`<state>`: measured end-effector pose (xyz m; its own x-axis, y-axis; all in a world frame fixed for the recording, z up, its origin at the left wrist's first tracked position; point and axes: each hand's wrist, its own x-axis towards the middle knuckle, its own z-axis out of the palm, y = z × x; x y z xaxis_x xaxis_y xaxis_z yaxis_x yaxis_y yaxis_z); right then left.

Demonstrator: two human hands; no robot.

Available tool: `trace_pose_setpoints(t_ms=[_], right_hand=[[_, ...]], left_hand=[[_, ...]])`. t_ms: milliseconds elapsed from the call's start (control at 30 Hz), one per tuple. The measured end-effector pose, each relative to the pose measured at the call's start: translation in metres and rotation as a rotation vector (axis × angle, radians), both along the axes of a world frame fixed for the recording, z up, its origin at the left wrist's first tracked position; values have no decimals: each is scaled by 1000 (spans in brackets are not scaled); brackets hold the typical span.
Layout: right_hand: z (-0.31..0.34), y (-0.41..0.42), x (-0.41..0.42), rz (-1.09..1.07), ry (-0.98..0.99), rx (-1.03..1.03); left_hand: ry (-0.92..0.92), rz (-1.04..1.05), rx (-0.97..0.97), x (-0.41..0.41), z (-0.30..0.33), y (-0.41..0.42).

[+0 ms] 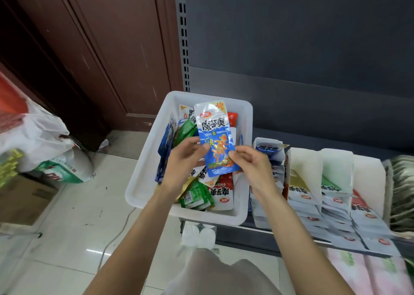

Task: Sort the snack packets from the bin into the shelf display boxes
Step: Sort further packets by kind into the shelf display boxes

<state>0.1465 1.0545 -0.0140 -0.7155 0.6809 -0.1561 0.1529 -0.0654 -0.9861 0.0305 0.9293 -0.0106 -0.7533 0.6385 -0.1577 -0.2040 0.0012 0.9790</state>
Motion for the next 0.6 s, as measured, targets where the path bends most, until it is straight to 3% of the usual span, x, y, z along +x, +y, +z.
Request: trace_pose_setpoints(t_ms=[100, 333, 500, 600], right_hand=[[3, 5, 7, 22, -32, 78], [49, 52, 34, -195, 44, 581], [48, 92, 52, -294, 42, 745], [29, 109, 61, -246, -146, 835]], left_hand=[[139, -15, -7, 3, 2, 12], [791, -188, -51, 4, 37, 76], [863, -242, -17, 15, 36, 130], [917, -330, -134, 22, 15, 138]])
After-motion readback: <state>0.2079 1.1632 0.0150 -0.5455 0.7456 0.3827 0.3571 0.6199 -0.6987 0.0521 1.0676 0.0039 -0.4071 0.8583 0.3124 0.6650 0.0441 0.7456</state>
